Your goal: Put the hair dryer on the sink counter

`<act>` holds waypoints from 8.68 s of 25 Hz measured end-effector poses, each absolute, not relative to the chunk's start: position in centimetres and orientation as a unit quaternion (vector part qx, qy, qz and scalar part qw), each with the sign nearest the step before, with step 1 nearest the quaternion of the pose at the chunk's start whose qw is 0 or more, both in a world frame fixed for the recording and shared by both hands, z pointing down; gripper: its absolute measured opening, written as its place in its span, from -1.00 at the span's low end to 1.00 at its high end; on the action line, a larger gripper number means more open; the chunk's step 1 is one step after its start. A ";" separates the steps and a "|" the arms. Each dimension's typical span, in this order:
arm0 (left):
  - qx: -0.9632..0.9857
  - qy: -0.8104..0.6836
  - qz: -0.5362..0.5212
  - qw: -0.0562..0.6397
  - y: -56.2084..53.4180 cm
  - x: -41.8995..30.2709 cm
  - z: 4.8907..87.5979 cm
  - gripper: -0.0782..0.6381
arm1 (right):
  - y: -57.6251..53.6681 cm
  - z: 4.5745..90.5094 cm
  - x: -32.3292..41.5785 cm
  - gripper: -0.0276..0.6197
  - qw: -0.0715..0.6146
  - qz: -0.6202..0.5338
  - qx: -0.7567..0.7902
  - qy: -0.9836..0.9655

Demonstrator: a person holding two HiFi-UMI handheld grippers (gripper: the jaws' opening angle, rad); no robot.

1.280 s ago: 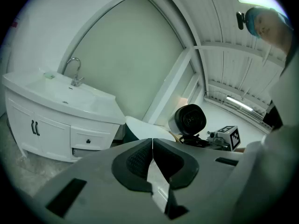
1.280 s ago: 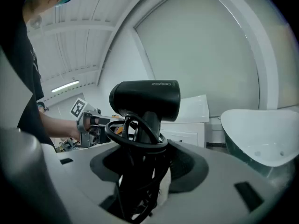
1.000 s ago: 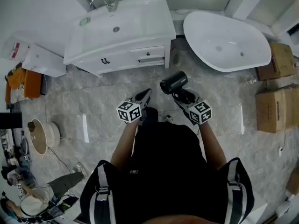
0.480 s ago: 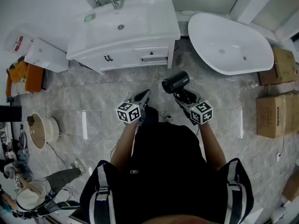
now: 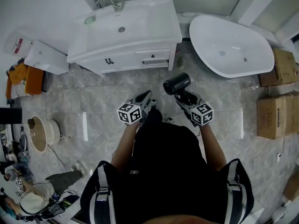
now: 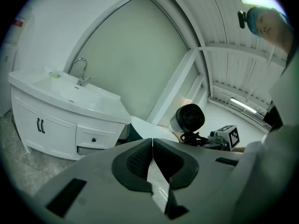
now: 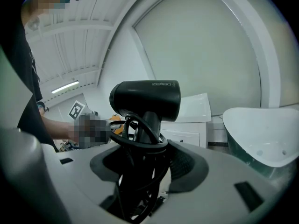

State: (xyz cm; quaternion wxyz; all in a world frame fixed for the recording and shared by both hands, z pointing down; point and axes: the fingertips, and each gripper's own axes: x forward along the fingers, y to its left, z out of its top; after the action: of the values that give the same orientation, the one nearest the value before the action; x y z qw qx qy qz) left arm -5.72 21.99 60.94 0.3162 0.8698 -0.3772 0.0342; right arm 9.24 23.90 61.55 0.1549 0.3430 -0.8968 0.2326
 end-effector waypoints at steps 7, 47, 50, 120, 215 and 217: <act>0.873 -0.367 0.038 0.320 18.7 -7.0 60.7 -0.73 | 21.2 60.9 7.7 0.00 0.153 0.234 0.353 -0.893; 0.901 -0.279 0.057 0.327 3.9 -11.7 62.1 -0.73 | 8.9 62.5 2.0 0.00 0.139 0.253 0.431 -0.855; 0.903 -0.275 0.059 0.325 3.0 -12.3 62.1 -0.73 | 8.3 62.6 1.4 0.00 0.138 0.252 0.436 -0.853; 0.836 -0.432 0.023 0.338 -1.9 -1.2 61.7 -0.73 | -2.5 62.0 12.8 0.00 0.172 0.237 0.270 -0.917; 0.864 -0.325 0.081 0.375 -28.9 -12.4 65.7 -0.73 | -26.5 72.2 3.7 0.00 0.210 0.352 0.417 -0.811; 0.862 -0.328 0.082 0.377 -28.9 -12.7 65.8 -0.73 | -26.9 72.8 3.8 0.00 0.217 0.357 0.422 -0.805</act>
State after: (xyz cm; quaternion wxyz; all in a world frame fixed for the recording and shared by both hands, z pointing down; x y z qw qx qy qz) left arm -12.72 -28.89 65.81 0.3770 0.8624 -0.3276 0.0824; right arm 3.82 -26.87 72.83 0.2169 0.4217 -0.8049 0.3567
